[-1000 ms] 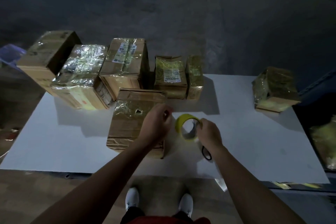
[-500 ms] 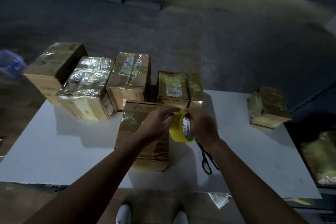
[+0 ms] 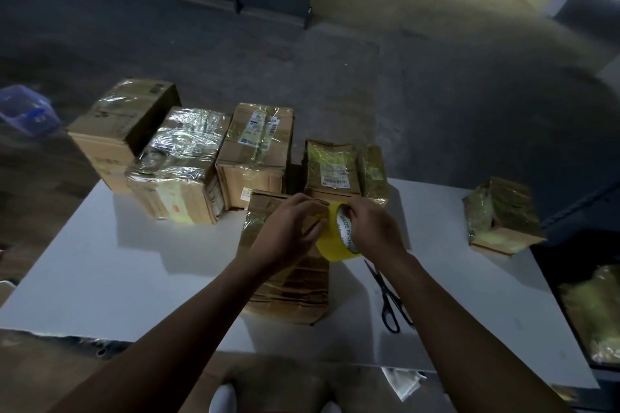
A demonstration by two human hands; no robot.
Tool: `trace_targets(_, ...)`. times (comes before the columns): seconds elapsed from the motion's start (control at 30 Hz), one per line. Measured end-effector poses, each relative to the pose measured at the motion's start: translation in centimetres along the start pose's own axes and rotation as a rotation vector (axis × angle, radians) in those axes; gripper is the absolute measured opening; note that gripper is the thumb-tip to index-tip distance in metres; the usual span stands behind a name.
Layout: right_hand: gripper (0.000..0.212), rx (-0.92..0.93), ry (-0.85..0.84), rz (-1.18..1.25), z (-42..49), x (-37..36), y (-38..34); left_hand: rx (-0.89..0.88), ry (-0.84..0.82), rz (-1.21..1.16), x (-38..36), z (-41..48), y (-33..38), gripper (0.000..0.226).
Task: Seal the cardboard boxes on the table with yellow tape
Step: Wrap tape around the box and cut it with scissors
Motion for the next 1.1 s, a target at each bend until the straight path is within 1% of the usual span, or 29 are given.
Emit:
trace_targets(0.1,0.021,-0.009,-0.057,-0.011,0.1,-0.6,-0.5,0.069,0.001,-0.027,0.6,0.5,-1.0,0.021)
trace_targets(0.2,0.023,-0.031,-0.214,-0.003,-0.2,-2.0,-0.9,0.132,-0.016,-0.032,1.1,0.8,-1.8,0.015)
trace_targets(0.27,0.02,-0.068,-0.283,0.044,-0.3,-2.6,-0.9,0.216,-0.046,-0.068,1.0,0.6,-2.9,0.012)
trace_targets(0.33,0.017,-0.118,-0.296,0.148,-0.2,-2.6,-0.9,0.292,-0.052,-0.077,1.1,0.4,-4.0,0.011)
trace_targets(0.43,0.018,-0.199,-0.318,0.359,-0.1,-2.6,-1.0,0.415,0.013,-0.058,1.9,0.4,-6.1,0.011)
trace_targets(0.47,0.023,-0.239,-0.341,0.442,-0.2,-2.6,-1.1,0.476,0.037,-0.062,2.2,0.2,-6.8,0.012)
trace_targets(0.5,0.033,-0.276,-0.367,0.517,-0.4,-2.7,-1.3,0.551,0.054,-0.087,2.4,0.0,-7.6,0.012)
trace_targets(0.53,0.047,-0.295,-0.382,0.566,-0.5,-2.7,-1.5,0.631,0.066,-0.13,2.5,-0.4,-8.2,0.011)
trace_targets(0.57,0.056,-0.29,-0.387,0.588,-0.6,-2.5,-1.9,0.707,0.076,-0.185,2.5,-0.7,-8.8,0.013)
trace_targets(0.6,0.056,-0.275,-0.373,0.602,-0.5,-2.2,-2.2,0.779,0.081,-0.251,2.3,-1.1,-9.2,0.015)
trace_targets(0.67,0.043,-0.247,-0.338,0.625,-0.2,-1.6,-3.0,0.906,0.064,-0.428,1.6,-1.8,-9.3,0.016)
trace_targets(0.7,0.041,-0.237,-0.326,0.636,0.0,-1.5,-3.2,0.95,0.045,-0.531,1.2,-2.0,-9.1,0.016)
trace_targets(0.77,0.044,-0.246,-0.317,0.638,0.1,-1.5,-3.1,0.981,-0.008,-0.645,0.7,-2.1,-8.6,0.018)
trace_targets(0.87,0.048,-0.252,-0.319,0.648,0.1,-1.4,-3.3,1.044,-0.051,-0.693,0.7,-2.5,-8.6,0.012)
trace_targets(0.9,0.046,-0.241,-0.32,0.655,0.1,-1.4,-3.3,1.066,-0.05,-0.7,0.7,-2.6,-8.7,0.011)
trace_targets(0.97,0.034,-0.219,-0.306,0.653,0.1,-1.3,-3.5,1.058,-0.047,-0.64,0.9,-2.5,-8.7,0.014)
trace_targets(1.0,0.032,-0.21,-0.29,0.645,0.2,-1.3,-3.5,1.039,-0.043,-0.595,1.0,-2.4,-8.6,0.017)
trace_targets(1.1,0.04,-0.149,-0.247,0.628,0.5,-0.9,-4.0,0.988,-0.065,-0.507,1.0,-2.2,-8.4,0.027)
Point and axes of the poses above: each hand's wrist, its own z-axis towards the middle knuckle, its own x-axis out of the back of the hand, y = z × x, the point moved 10 cm from there along z, towards the middle knuckle, and after that the axes turned 13 degrees about y, right-handed, at the moved point
